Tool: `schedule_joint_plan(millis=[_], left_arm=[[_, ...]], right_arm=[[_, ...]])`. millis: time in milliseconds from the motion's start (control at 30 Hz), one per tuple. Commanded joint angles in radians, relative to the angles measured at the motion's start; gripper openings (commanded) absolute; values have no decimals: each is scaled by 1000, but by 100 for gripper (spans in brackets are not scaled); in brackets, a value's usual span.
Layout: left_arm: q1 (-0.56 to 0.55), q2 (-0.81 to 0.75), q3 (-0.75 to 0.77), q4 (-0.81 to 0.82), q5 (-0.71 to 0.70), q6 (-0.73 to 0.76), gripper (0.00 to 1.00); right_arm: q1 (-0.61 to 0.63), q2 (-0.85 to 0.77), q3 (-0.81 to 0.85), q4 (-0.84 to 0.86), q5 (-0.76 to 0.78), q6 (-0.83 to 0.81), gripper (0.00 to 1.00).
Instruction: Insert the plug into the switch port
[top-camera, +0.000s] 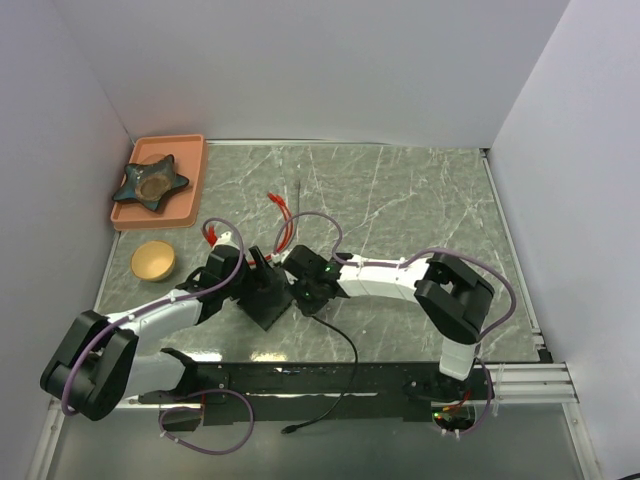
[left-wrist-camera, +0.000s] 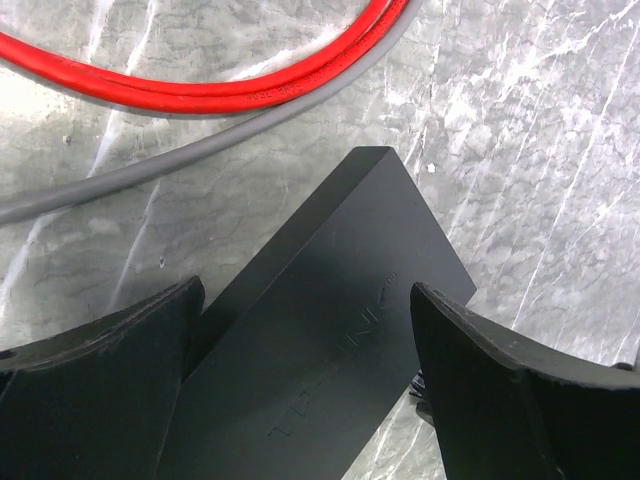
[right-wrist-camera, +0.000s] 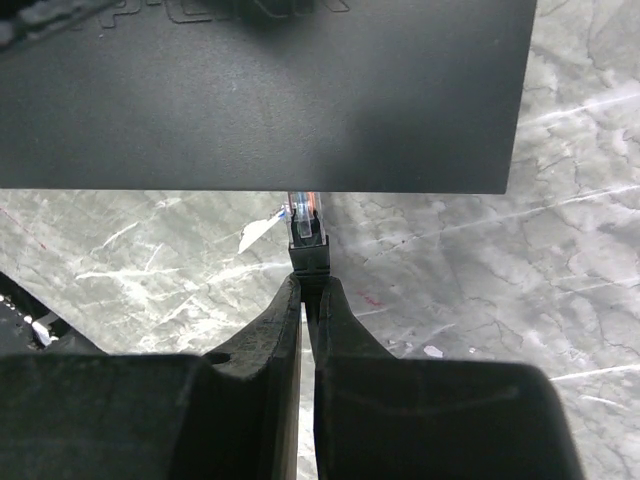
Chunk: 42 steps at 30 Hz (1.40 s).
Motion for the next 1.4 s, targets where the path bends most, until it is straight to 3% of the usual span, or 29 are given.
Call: schedule_joint_plan(millis=[0, 467, 767, 1367], left_arm=[[-1, -11, -3, -51, 6, -26, 92], [1, 1, -34, -39, 31, -43, 86], [1, -22, -37, -53, 25, -53, 86], [1, -41, -43, -59, 12, -80, 85]], right_arm=[[21, -75, 2, 44, -17, -20, 0], [148, -92, -77, 79, 22, 34, 0], [157, -28, -31, 92, 130, 55, 0], [162, 17, -10, 128, 95, 66, 0]])
